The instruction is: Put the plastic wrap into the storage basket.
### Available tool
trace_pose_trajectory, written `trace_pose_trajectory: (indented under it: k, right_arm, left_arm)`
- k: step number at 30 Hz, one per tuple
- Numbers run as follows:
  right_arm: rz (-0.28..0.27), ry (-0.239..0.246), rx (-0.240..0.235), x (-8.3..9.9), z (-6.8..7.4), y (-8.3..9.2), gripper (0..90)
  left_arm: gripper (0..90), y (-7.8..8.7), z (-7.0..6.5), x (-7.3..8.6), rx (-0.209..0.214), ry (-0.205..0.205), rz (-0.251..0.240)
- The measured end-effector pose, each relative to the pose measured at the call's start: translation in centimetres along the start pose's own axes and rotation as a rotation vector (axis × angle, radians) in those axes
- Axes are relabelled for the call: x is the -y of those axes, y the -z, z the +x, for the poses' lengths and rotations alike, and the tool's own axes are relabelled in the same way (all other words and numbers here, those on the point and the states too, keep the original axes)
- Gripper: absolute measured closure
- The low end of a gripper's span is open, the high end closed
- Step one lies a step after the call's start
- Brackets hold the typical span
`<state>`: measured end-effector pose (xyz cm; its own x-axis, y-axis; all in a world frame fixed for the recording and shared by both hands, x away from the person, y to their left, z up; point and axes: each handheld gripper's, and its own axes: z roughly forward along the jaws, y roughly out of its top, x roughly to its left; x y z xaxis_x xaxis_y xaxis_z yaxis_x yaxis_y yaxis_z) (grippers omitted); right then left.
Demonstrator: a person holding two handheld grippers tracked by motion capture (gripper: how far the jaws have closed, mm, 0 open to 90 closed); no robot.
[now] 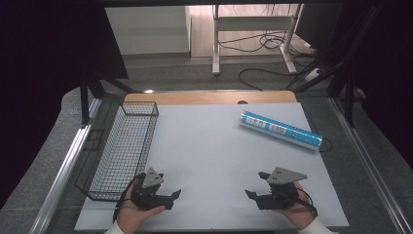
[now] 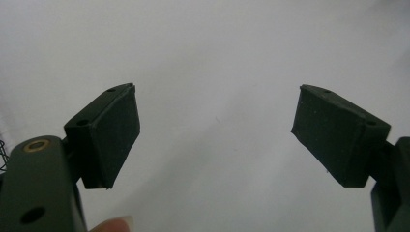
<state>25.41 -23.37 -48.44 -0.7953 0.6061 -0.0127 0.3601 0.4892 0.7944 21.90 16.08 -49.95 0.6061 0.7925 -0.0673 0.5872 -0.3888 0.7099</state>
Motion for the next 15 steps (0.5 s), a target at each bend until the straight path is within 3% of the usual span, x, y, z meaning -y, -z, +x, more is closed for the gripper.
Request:
trace_pose_trajectory:
  k: [15]
  right_arm:
    - [0.042, 0.003, -0.016, -0.48, 0.10, -0.47, 23.1]
  left_arm:
    - [17.0, -0.08, -0.10, -0.04, 0.002, -0.006, 0.007]
